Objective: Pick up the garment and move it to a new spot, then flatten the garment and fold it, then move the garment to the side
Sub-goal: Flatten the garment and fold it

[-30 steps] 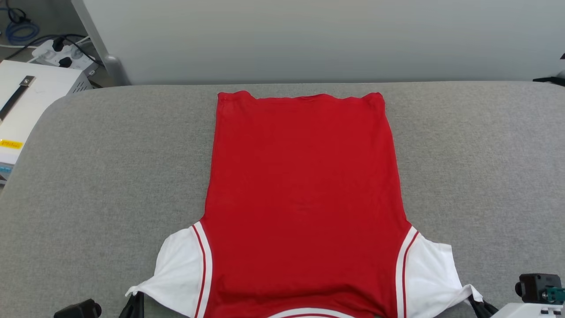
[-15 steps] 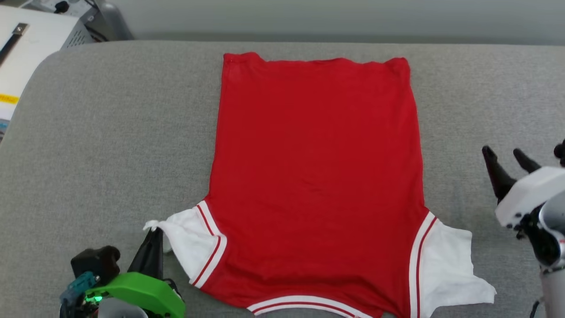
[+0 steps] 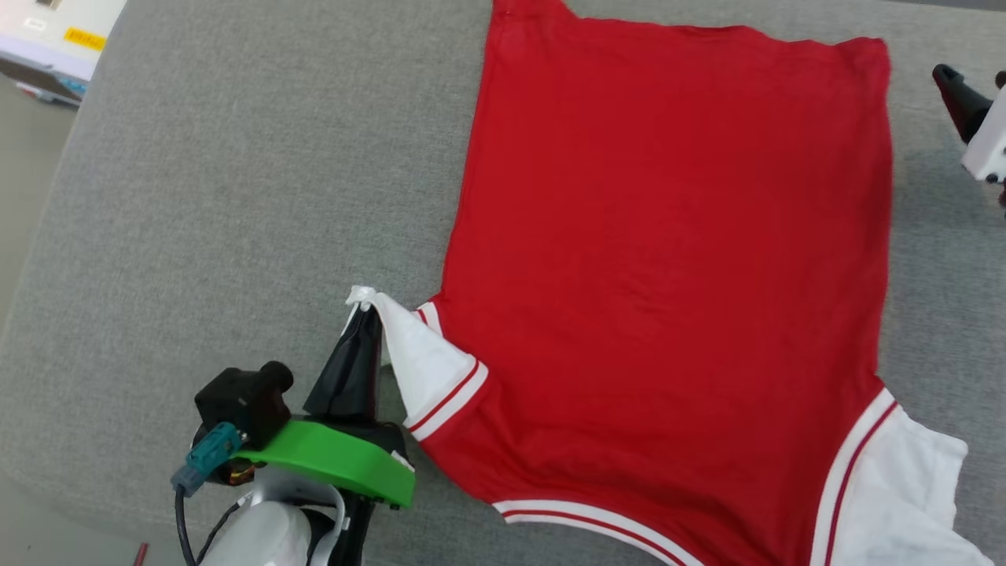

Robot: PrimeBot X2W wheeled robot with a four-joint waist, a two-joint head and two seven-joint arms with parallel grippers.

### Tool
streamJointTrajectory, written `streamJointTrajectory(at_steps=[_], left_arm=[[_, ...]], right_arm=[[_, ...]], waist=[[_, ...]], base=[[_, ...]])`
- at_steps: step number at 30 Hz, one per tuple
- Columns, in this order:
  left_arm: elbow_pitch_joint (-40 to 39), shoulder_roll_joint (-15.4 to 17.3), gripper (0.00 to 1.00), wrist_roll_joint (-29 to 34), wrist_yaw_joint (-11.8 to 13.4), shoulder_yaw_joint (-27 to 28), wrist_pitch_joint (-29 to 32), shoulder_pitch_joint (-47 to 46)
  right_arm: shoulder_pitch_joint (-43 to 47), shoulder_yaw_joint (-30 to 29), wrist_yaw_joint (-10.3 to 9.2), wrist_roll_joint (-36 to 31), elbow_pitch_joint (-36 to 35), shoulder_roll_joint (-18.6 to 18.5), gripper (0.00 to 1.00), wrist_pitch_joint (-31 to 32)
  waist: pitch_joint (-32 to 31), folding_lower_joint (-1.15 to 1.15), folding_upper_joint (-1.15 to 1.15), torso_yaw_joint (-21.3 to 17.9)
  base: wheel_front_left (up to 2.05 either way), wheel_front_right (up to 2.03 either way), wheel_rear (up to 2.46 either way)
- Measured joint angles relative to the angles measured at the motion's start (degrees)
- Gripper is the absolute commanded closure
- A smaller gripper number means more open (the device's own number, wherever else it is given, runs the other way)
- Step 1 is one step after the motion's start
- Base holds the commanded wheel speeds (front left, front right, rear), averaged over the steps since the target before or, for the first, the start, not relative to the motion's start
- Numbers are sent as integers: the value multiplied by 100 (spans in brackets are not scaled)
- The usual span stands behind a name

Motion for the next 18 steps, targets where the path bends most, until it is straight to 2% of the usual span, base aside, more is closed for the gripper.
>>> streamJointTrajectory(at_steps=[7,15,18], left_arm=[[51,-290,100,179,-287,-192,-97,-327],[282,-522,100,237,-572,-176,-171,-487],[369,-588,100,243,-639,-134,-188,-500]], right_arm=[[-922,134,0,-205,864,-271,0,525],[-1449,174,0,-488,1517,-323,0,740],[-1667,81,3,-560,1883,-347,0,1300]], waist=[[458,0,0,464],[930,0,0,834],[1023,0,0,942]], base=[[0,0,0],[0,0,0],[0,0,0]])
